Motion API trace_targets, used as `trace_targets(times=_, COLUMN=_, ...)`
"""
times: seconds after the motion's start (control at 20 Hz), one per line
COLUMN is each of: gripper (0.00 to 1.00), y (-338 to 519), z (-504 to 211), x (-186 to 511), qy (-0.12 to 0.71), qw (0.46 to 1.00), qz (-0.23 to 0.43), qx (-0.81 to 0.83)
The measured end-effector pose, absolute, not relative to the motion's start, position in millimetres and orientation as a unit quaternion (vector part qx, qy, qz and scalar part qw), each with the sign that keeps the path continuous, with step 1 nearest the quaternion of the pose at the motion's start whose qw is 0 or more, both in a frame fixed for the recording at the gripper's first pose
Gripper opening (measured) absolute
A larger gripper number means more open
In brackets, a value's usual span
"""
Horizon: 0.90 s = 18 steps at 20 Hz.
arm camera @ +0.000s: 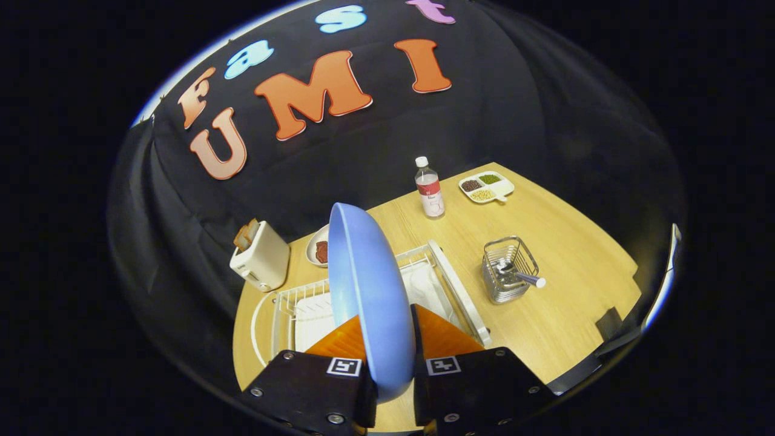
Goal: Take the plate from the dish rack, then take the spoon from the basket and place it into the plate.
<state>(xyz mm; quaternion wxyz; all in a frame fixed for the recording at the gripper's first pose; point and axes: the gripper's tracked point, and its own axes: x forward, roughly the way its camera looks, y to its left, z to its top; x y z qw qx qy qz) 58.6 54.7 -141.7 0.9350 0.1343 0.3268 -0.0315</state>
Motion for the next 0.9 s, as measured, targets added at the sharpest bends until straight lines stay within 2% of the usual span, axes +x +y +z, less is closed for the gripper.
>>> trace_targets(times=0.35, gripper=0.25, y=48, z=-158, x=-6, qy=0.325, qw=0.91, qz=0.012, qx=0.256)
trace_targets(times=0.9, gripper=0.25, y=52, z=-264, x=-86, qy=0.395, qw=0.858, qz=0.038, qx=0.327)
